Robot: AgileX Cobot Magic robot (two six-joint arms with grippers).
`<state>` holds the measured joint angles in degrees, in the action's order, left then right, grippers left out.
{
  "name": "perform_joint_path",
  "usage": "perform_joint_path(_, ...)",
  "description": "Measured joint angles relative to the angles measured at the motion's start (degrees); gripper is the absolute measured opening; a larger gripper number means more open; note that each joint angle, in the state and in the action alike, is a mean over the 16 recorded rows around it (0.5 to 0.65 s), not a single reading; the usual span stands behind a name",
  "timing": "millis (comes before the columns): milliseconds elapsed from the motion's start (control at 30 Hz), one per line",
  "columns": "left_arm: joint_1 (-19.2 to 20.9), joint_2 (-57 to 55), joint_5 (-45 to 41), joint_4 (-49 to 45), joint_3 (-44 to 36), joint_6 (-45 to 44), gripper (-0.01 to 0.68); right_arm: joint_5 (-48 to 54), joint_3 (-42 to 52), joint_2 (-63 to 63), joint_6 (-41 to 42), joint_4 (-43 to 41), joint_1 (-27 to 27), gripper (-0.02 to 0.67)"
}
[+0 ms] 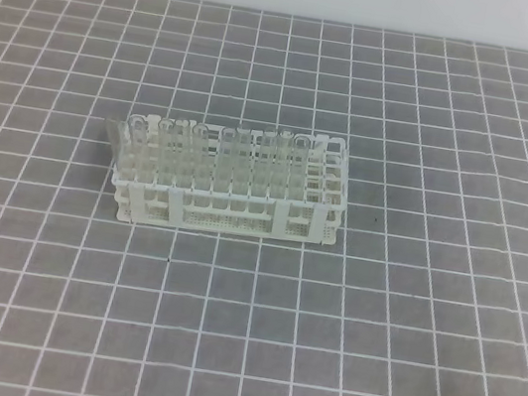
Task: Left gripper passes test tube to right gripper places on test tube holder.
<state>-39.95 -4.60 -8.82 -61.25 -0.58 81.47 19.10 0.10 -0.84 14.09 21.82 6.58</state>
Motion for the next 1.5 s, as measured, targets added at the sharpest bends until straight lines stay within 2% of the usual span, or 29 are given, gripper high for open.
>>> perform_joint_path(400,-0.01,0.05,0.27,-7.69,0.17,11.43,0.007,0.0,0.0,0.08,0.0,0.0,0.0,-0.001)
perform_joint_path(533,-0.01,0.05,1.43,-5.37,0.23,9.55,0.007,0.0,0.0,0.09,0.0,0.0,0.0,-0.001)
perform_joint_path(600,-0.01,0.07,1.81,-0.23,0.28,3.84,0.007,0.0,0.0,0.09,0.0,0.01,0.0,-0.001)
perform_joint_path(700,-0.02,0.08,2.19,10.99,0.3,-9.34,0.007,0.0,0.0,0.09,0.0,0.03,0.0,-0.001)
perform_joint_path(1000,0.33,0.1,4.91,56.15,0.23,-68.02,0.007,0.01,0.0,0.09,0.0,0.08,0.0,-0.001)
perform_joint_path(1100,2.16,0.17,5.62,66.1,0.18,-81.2,0.007,0.02,0.0,0.11,0.0,0.1,0.0,-0.001)
perform_joint_path(1233,7.79,0.27,6.95,71.99,0.13,-88.73,0.007,0.05,0.0,0.13,0.0,0.1,0.0,-0.001)
perform_joint_path(1500,24.88,2.11,4.98,71.33,0.23,-86.31,0.007,0.1,0.0,0.18,0.0,0.14,0.0,-0.001)
